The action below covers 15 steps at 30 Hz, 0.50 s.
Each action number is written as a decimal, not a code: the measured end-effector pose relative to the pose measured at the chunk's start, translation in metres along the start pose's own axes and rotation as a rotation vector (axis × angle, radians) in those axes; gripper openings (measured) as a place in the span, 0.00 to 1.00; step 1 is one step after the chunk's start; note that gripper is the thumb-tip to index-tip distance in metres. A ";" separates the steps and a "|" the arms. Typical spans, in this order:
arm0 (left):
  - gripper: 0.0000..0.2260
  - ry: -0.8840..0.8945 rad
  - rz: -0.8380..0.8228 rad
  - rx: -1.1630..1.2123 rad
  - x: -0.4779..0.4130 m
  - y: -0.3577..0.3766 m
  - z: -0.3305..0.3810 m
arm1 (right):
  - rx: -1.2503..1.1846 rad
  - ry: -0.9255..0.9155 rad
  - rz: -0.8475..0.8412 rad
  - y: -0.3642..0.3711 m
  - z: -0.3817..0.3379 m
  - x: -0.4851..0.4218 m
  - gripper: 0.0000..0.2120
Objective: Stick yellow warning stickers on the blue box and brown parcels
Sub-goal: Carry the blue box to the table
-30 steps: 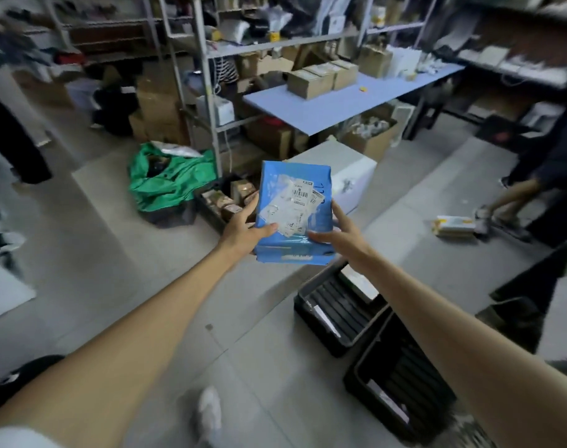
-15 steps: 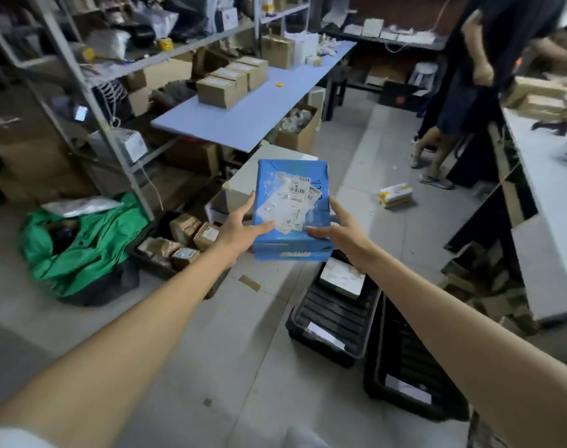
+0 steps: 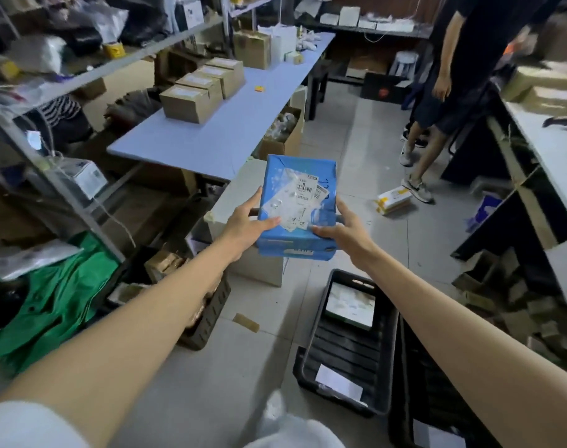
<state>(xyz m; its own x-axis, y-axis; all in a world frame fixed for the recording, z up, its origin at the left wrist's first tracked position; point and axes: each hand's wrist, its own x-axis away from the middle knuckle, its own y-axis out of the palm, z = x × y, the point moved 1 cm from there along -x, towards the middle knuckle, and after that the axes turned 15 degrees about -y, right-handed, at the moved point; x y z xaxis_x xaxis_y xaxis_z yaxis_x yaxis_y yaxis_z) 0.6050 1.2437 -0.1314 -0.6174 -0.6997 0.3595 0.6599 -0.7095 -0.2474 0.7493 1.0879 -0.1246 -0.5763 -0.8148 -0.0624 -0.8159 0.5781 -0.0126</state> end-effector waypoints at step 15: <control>0.36 -0.058 -0.198 -0.051 -0.247 0.025 0.095 | 0.081 0.060 0.206 -0.064 0.013 -0.217 0.32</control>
<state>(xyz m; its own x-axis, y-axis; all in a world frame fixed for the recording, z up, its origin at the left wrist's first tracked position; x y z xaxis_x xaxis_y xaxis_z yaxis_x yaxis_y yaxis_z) 0.8147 1.4065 -0.1412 -0.7063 -0.5414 0.4561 0.5051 -0.8368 -0.2112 0.9271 1.2280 -0.1229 -0.7341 -0.6789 -0.0121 -0.6757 0.7321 -0.0861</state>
